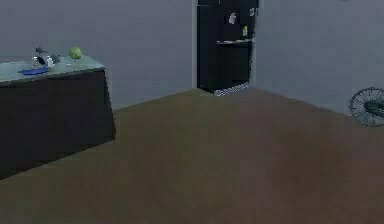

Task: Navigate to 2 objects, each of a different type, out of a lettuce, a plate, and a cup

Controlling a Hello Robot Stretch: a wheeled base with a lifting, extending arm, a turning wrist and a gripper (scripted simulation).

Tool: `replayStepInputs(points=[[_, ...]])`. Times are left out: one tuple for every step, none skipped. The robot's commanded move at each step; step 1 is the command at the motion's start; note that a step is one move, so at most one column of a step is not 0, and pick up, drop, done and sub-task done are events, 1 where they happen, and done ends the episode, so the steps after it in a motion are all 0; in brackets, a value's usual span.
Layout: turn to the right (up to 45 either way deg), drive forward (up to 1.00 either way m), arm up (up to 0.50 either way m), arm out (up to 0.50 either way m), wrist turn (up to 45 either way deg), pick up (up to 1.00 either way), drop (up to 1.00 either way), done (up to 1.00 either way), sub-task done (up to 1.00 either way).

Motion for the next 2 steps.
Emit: replayStepInputs(points=[[45.0, 0.0, 0.0, 0.0, 0.0, 0.0, 0.0, 0.0, 0.0], [6.0, 0.0, 0.0, 0.0, 0.0, 0.0, 0.0, 0.0, 0.0]])
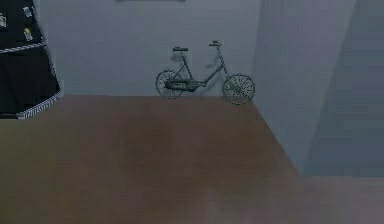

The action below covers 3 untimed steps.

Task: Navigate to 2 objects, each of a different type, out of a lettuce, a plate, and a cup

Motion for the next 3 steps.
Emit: replayStepInputs(points=[[0.0, 0.25, 0.0, 0.0, 0.0, 0.0, 0.0, 0.0, 0.0], [-45.0, 0.0, 0.0, 0.0, 0.0, 0.0, 0.0, 0.0, 0.0], [-42.0, 0.0, 0.0, 0.0, 0.0, 0.0, 0.0, 0.0, 0.0]])
